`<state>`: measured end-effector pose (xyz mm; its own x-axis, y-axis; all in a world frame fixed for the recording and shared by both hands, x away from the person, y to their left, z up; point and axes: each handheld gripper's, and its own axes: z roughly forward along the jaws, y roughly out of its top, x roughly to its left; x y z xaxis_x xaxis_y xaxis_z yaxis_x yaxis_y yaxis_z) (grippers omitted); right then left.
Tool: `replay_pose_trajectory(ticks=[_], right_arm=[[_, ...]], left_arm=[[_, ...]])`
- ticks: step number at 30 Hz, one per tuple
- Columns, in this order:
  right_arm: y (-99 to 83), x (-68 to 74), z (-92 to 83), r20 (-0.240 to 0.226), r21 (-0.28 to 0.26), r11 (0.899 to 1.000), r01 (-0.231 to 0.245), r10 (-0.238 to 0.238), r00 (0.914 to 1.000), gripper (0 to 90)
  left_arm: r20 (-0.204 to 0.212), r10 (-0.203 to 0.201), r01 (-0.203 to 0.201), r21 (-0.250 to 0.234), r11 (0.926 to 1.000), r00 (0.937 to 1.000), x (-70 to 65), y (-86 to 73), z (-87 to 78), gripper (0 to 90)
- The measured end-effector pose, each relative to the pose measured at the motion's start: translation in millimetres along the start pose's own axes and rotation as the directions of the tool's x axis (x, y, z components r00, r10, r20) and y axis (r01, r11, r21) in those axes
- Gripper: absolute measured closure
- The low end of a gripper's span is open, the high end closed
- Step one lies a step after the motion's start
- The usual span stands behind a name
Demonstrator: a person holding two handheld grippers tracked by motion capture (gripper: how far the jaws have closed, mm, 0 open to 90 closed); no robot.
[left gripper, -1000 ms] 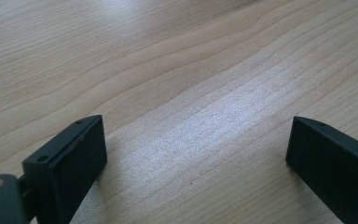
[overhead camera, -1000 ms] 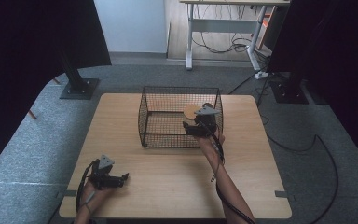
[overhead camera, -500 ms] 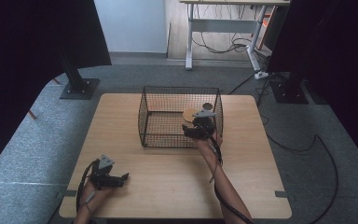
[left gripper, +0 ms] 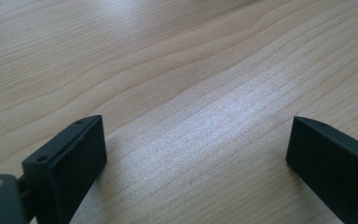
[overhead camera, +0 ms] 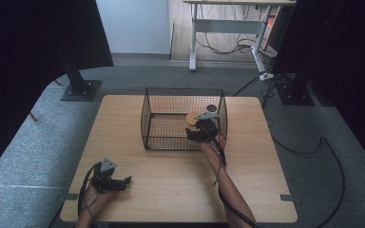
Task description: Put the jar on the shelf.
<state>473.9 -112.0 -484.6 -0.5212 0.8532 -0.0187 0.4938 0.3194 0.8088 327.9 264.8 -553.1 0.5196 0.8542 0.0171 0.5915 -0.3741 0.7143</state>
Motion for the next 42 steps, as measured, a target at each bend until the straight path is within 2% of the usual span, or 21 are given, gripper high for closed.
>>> replay_pose_trajectory(ticks=[2, 3, 6, 17, 19, 20, 21, 22, 23, 25, 32, 42], right_arm=[[-0.5, -0.7, 1.1, -0.003, 0.009, 1.000, 0.002, -0.002, 1.0000, 25.7], [-2.9, -2.5, 3.7, -0.010, 0.018, 1.000, -0.024, 0.024, 0.9997, 25.8], [-5.4, -5.5, 4.8, -0.014, 0.009, 0.999, -0.049, 0.049, 0.9987, 25.7], [-2.6, -12.5, 4.0, -0.040, 0.051, 0.997, -0.059, 0.061, 0.9974, 25.6], [-2.3, -13.6, 3.9, -0.051, 0.057, 0.997, -0.061, 0.064, 0.9966, 24.4], [-1.7, -14.6, 3.8, -0.074, 0.057, 0.997, -0.061, 0.065, 0.9951, 21.6], [-1.1, -14.9, 4.0, -0.089, 0.058, 0.997, -0.057, 0.062, 0.9941, 16.5], [0.0, -14.4, 3.7, -0.080, 0.055, 0.998, -0.040, 0.045, 0.9958, 9.7], [0.0, -14.4, 3.7, -0.080, 0.055, 0.998, -0.040, 0.045, 0.9958, 9.7], [0.6, -14.7, 1.5, -0.081, 0.048, 0.998, -0.046, 0.049, 0.9955, 4.2], [0.3, -16.0, -4.7, -0.093, 0.037, 0.998, -0.045, 0.048, 0.9945, 5.6], [1.5, -15.2, -28.3, -0.099, -0.017, 1.000, -0.012, 0.010, 0.9950, 7.0]], left_arm=[[0.000, 0.000, 0.000, 0.000, 1.0000, 1.0000, 0.0, 0.0, 0.0, 4.8], [0.000, 0.001, -0.001, 0.000, 1.0000, 1.0000, 0.0, 0.0, 0.0, 4.8], [0.000, 0.000, 0.000, 0.000, 1.0000, 1.0000, 0.0, 0.0, 0.0, 4.8], [0.000, 0.000, 0.000, 0.000, 1.0000, 1.0000, 0.0, 0.0, 0.0, 4.7], [0.000, 0.000, 0.000, 0.000, 1.0000, 1.0000, 0.0, 0.0, 0.0, 4.7], [0.000, 0.000, 0.000, 0.000, 1.0000, 1.0000, 0.0, 0.0, 0.0, 4.7], [0.000, 0.000, 0.000, 0.000, 1.0000, 1.0000, 0.0, 0.0, 0.0, 4.7], [0.000, 0.001, -0.001, 0.000, 1.0000, 1.0000, 0.0, 0.0, 0.0, 4.8], [0.000, 0.000, 0.000, 0.000, 1.0000, 1.0000, 0.0, 0.0, 0.0, 4.8], [0.000, 0.001, -0.001, 0.000, 1.0000, 1.0000, 0.0, 0.0, 0.0, 4.8], [0.000, 0.001, -0.001, 0.000, 1.0000, 1.0000, 0.0, 0.0, 0.0, 4.8], [0.000, 0.001, -0.001, 0.000, 1.0000, 1.0000, 0.0, 0.0, 0.0, 4.8]])
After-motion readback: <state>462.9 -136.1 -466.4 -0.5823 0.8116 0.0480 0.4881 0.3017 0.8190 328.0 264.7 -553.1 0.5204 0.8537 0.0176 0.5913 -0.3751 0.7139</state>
